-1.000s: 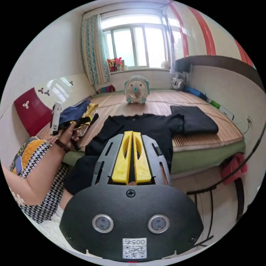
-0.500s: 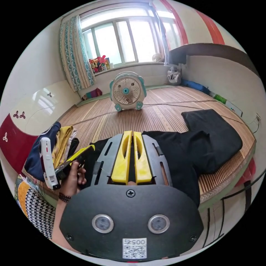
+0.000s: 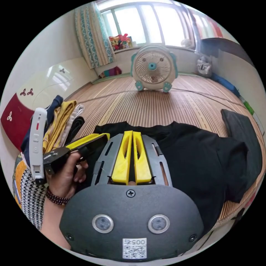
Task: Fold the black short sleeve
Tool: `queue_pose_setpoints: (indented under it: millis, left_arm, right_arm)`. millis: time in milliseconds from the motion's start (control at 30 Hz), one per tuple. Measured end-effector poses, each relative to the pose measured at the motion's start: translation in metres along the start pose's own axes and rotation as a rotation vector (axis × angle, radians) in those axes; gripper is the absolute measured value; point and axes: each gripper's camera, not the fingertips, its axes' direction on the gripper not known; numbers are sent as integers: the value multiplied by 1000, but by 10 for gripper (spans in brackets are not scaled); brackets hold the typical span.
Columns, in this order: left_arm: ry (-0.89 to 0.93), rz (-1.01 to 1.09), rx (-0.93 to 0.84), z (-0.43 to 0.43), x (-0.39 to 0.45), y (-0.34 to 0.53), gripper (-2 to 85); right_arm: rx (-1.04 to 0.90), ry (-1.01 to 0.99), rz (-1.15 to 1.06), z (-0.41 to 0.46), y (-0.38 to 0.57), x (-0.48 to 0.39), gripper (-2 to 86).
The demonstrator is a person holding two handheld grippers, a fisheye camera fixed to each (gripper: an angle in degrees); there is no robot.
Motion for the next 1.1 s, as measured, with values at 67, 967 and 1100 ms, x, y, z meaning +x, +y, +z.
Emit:
queue_pose_setpoints:
  millis: [67,967,1100]
  left_arm:
    - [-7,-21,-2,2,-4,-1,73]
    - [127,-80,64,-1,-37,3,14]
    - [102,-146,175,-17,-47,12,24]
  right_arm:
    - [-25,-17,-65,7,-6,-6,-9]
    - [-245,-80,-293,60,-44,-9,-6]
    - [-117,-115,-216,50,-55,0,-9]
